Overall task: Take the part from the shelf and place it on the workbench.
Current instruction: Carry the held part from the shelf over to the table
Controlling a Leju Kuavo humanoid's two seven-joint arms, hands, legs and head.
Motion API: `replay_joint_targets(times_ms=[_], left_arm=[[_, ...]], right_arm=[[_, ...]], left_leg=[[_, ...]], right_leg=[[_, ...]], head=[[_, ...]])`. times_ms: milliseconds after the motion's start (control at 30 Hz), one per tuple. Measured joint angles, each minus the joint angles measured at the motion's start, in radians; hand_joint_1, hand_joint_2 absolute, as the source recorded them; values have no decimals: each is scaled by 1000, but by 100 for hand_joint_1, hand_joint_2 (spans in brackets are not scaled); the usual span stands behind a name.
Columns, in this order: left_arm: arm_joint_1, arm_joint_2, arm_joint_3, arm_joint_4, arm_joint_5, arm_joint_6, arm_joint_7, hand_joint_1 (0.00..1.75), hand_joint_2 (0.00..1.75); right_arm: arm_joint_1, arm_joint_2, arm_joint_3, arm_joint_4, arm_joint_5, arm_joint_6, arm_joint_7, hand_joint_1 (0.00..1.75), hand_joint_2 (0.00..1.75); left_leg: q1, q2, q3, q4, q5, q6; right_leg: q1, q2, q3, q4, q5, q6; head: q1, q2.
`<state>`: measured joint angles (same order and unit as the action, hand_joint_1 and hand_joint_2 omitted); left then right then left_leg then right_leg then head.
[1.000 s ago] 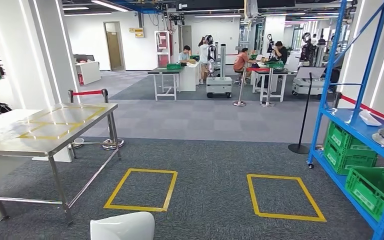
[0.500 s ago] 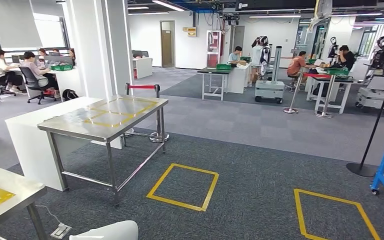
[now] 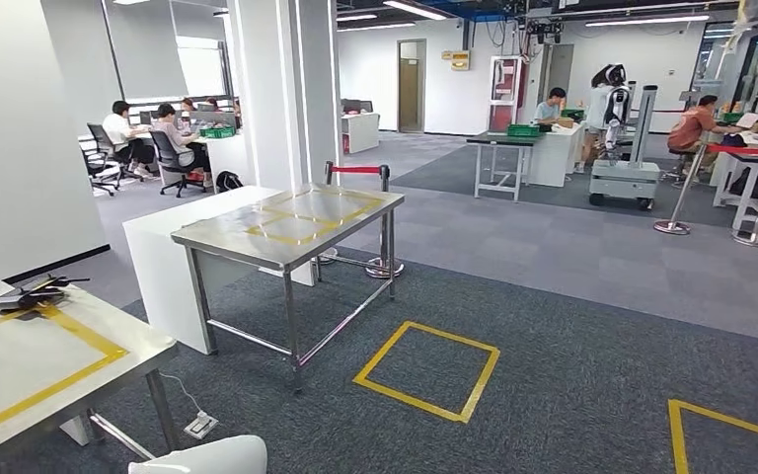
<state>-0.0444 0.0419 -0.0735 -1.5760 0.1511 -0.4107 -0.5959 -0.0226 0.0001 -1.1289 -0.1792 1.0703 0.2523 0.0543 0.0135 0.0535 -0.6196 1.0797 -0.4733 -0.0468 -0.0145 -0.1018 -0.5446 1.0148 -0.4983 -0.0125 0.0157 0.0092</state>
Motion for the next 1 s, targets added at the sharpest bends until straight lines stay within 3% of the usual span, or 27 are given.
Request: replay_joint_targets(times_ms=[67, 133, 167, 200, 267, 300, 333, 367, 400, 433, 500, 567, 633, 667, 733, 800, 867, 900, 933, 1000], left_arm=[[-14, -9, -10, 14, -5, 0, 3, 175, 175], [-30, -16, -14, 29, -4, 1, 10, 175, 175], [-38, -19, -15, 34, -2, 2, 14, 175, 175], [-47, -21, -16, 39, 2, 3, 18, 175, 175], [-65, -26, -20, 45, 7, 4, 26, 175, 175], [-71, -27, -23, 47, 9, 4, 31, 175, 175], [-74, -28, -25, 47, 9, 5, 37, 175, 175], [-75, -28, -27, 46, 9, 6, 44, 175, 175], [-75, -28, -28, 45, 9, 7, 50, 175, 175], [-75, -28, -28, 44, 9, 8, 55, 175, 175], [-77, -27, -28, 45, 10, 9, 56, 175, 175], [-79, -23, -28, 51, 12, 9, 46, 175, 175], [-79, -16, -28, 60, 11, 9, 28, 175, 175], [-79, -12, -28, 65, 9, 9, 19, 175, 175], [-82, -7, -29, 74, 7, 8, 9, 175, 175], [-87, -6, -33, 84, 4, 6, 6, 175, 175], [-85, -7, -38, 92, -2, 6, 9, 175, 175], [-83, -7, -40, 93, -5, 6, 12, 175, 175], [-82, -7, -41, 92, -8, 6, 16, 175, 175], [-84, -7, -42, 83, -12, 9, 30, 175, 175]], right_arm=[[-3, 7, -8, 0, -9, -8, 4, 0, 0], [-10, 13, -11, 0, -9, -10, 2, 0, 0], [-14, 14, -11, 0, -7, -8, -2, 0, 0], [-17, 16, -11, 0, -5, -7, -7, 0, 0], [-17, 17, -11, 0, 0, -3, -21, 0, 0], [-15, 17, -11, 0, 3, -2, -28, 0, 0], [-12, 17, -11, 0, 6, -1, -35, 0, 0], [-10, 17, -11, 0, 10, 1, -40, 0, 0], [-9, 17, -11, 0, 13, 3, -45, 0, 0], [-9, 17, -11, 0, 16, 5, -49, 0, 0], [-9, 15, -10, 0, 22, 7, -54, 0, 0], [-9, 13, -10, 0, 27, 8, -54, 0, 0], [-10, 11, -10, 0, 22, 6, -54, 0, 0], [-11, 11, -10, 0, 15, 3, -54, 0, 0], [-11, 11, -13, 0, -2, -5, -49, 0, 0], [-6, 12, -20, 0, -14, -14, -40, 0, 0], [-2, 13, -28, 0, -21, -20, -31, 0, 0], [-2, 15, -32, 0, -23, -21, -29, 0, 0], [-3, 16, -34, 0, -25, -22, -28, 0, 0], [-6, 21, -36, 0, -25, -22, -31, 0, 0]], left_leg=[[-2, 21, 26, -50, 14, 18], [-4, -2, 23, -50, 17, 36], [-3, -14, 22, -51, 20, 42], [-2, -25, 22, -53, 22, 49], [1, -48, 19, -56, 27, 59], [0, -62, 17, -55, 28, 62], [0, -76, 15, -54, 29, 63], [-1, -91, 14, -53, 29, 63], [-2, -106, 14, -52, 29, 63], [-2, -121, 14, -51, 30, 61], [-2, -148, 12, -48, 32, 56], [-1, -174, 7, -48, 35, 44], [1, -199, 0, -54, 42, 28], [1, -200, -3, -54, 43, 21], [-3, -154, -26, -16, 17, 13], [-6, -89, -77, 97, -48, 7], [-2, -66, -121, 200, -87, 2], [-1, -61, -120, 205, -79, 0], [0, -55, -99, 174, -56, -1], [-3, -14, -25, 45, -3, 4]], right_leg=[[6, -22, 5, 5, -8, 12], [6, -41, 10, 5, -10, 23], [2, -31, 10, 9, -15, 29], [-1, -6, 4, 27, -29, 34], [-5, 63, -40, 123, -83, 41], [-5, 85, -75, 193, -114, 42], [-4, 93, -107, 253, -135, 42], [-3, 97, -128, 287, -137, 40], [-3, 99, -130, 282, -120, 38], [-2, 105, -113, 238, -88, 34], [-2, 152, -52, 100, -21, 25], [1, 187, -18, 20, 2, 20], [4, 170, -14, 13, 2, 14], [3, 156, -11, 8, 5, 8], [0, 128, -4, -3, 11, -5], [2, 97, -3, -6, 12, -14], [4, 64, -3, -5, 9, -17], [4, 50, -3, -4, 8, -17], [4, 37, -2, -3, 6, -16], [5, 13, 2, 1, -1, -9]], head=[[1, 0], [2, 0], [3, 0], [3, 0], [5, 0], [5, 0], [6, 0], [6, 0], [6, 0], [7, 0], [7, 0], [7, 0], [7, 0], [7, 0], [4, 0], [1, 0], [0, 0], [0, 0], [0, 0], [0, 0]])
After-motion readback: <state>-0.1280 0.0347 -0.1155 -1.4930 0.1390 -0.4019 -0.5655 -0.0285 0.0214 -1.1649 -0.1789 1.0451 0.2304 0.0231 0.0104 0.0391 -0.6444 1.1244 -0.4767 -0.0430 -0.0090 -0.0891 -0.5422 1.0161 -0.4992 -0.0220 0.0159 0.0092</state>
